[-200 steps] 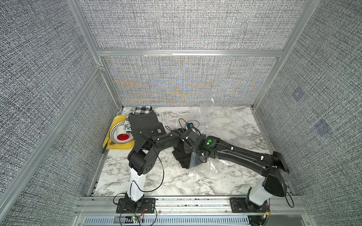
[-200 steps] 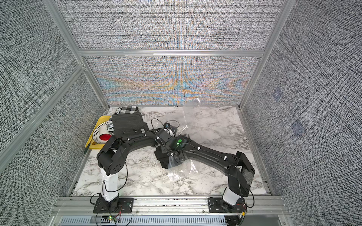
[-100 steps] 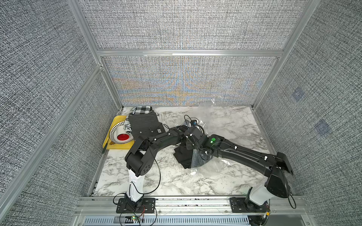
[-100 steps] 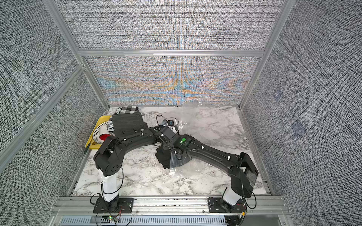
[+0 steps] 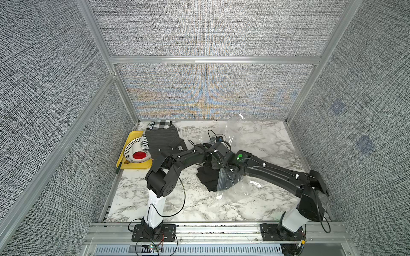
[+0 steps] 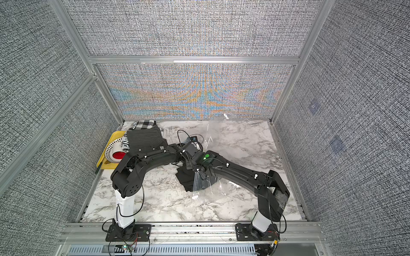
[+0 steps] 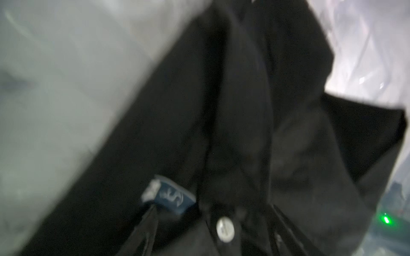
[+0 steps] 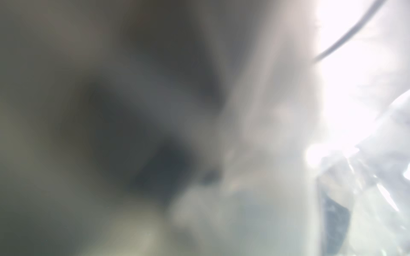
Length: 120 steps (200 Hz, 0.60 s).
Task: Place the folded shirt into the vacuum bag
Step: Place the shirt in the vacuum bag.
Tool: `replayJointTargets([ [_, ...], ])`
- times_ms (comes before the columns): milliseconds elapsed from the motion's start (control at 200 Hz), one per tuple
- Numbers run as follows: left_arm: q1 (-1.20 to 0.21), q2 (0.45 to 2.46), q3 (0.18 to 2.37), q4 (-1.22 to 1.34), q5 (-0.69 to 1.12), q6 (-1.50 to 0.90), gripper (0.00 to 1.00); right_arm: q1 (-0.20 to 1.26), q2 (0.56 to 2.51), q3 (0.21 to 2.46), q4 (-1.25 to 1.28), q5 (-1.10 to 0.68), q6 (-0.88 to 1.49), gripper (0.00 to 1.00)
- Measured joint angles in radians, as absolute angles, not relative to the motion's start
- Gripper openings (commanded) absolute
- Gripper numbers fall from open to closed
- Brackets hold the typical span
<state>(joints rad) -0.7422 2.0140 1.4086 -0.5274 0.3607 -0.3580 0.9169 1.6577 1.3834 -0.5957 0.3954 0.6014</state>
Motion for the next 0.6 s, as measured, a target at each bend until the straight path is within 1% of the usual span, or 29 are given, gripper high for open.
replayJointTargets([
  [190,-0.753,1.921,1.304,-0.6,0.355,-0.324,0.83,0.88,1.696,1.435,-0.621,0.386,0.59,0.0],
  [285,-0.757,1.868,1.249,-0.577,0.342,-0.307,0.83,0.874,1.683,1.43,-0.614,0.378,0.588,0.0],
  [485,-0.757,1.81,1.177,-0.494,0.339,-0.269,0.83,0.849,1.594,1.364,-0.566,0.358,0.577,0.0],
  [601,-0.757,1.726,1.103,-0.443,0.333,-0.266,0.83,0.834,1.581,1.336,-0.548,0.355,0.576,0.0],
])
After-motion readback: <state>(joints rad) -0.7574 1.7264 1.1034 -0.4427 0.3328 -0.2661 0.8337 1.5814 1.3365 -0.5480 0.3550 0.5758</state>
